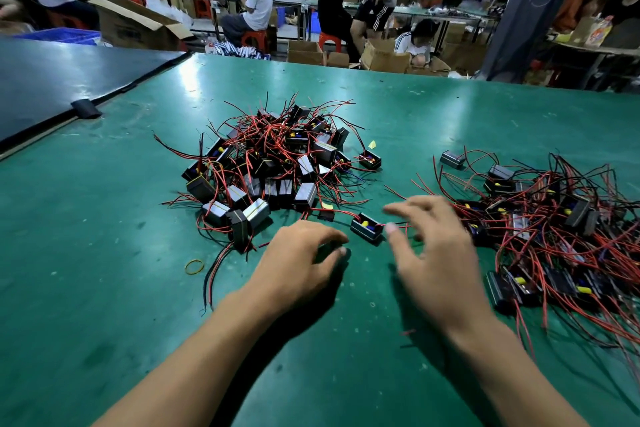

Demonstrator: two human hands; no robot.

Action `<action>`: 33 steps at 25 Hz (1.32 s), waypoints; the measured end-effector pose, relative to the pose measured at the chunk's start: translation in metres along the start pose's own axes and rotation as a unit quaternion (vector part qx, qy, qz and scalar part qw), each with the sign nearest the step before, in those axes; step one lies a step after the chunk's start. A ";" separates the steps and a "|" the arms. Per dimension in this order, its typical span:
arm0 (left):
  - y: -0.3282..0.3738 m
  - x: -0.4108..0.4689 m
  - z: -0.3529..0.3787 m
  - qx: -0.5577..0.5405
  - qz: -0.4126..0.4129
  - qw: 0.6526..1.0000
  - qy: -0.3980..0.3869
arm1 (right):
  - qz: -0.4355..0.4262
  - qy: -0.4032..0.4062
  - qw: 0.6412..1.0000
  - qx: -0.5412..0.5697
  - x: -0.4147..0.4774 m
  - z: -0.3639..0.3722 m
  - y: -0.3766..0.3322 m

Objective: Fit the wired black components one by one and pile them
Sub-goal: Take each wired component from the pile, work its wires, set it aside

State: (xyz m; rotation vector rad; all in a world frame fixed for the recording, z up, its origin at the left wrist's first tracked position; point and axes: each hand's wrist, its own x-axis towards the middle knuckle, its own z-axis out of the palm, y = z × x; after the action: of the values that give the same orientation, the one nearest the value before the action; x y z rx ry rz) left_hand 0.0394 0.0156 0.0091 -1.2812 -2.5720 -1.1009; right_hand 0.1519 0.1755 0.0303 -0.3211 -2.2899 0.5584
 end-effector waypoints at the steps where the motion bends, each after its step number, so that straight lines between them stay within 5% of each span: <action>1: 0.000 0.000 0.000 -0.002 0.001 1.000 0.008 | -0.045 -0.058 0.997 -0.036 -0.005 0.009 -0.006; 5: -0.003 0.003 0.002 0.003 -0.063 0.994 0.091 | -0.102 -0.226 0.950 -0.190 -0.011 0.030 0.000; 13: -0.008 0.005 -0.006 0.063 -0.120 0.975 0.177 | 0.097 -0.116 0.953 -0.261 0.007 0.003 0.042; 16: -0.010 0.004 -0.011 0.071 -0.115 0.974 0.182 | 0.042 -0.084 0.963 -0.251 0.006 0.009 0.020; 19: -0.010 0.005 -0.009 0.032 -0.123 0.983 0.129 | -0.005 -0.170 0.975 -0.143 0.016 0.040 -0.017; 22: -0.011 0.004 -0.009 -0.012 -0.114 0.981 0.156 | 0.049 -0.212 0.975 -0.039 0.042 0.083 -0.043; 29: -0.014 0.005 -0.011 -0.053 -0.114 0.961 0.248 | 0.154 -0.233 0.958 -0.067 0.083 0.121 -0.049; 31: -0.015 0.007 -0.011 -0.082 -0.124 0.951 0.270 | 0.216 -0.156 0.961 0.077 0.088 0.108 -0.046; 33: -0.015 0.007 -0.013 -0.126 -0.143 0.940 0.281 | 0.310 -0.103 0.883 0.336 0.084 0.084 -0.045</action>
State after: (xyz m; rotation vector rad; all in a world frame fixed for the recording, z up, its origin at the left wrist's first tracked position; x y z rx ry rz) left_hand 0.0208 0.0062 0.0124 -0.5006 -2.2582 -1.6088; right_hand 0.0304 0.1439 0.0508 -0.6667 -1.9872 1.7255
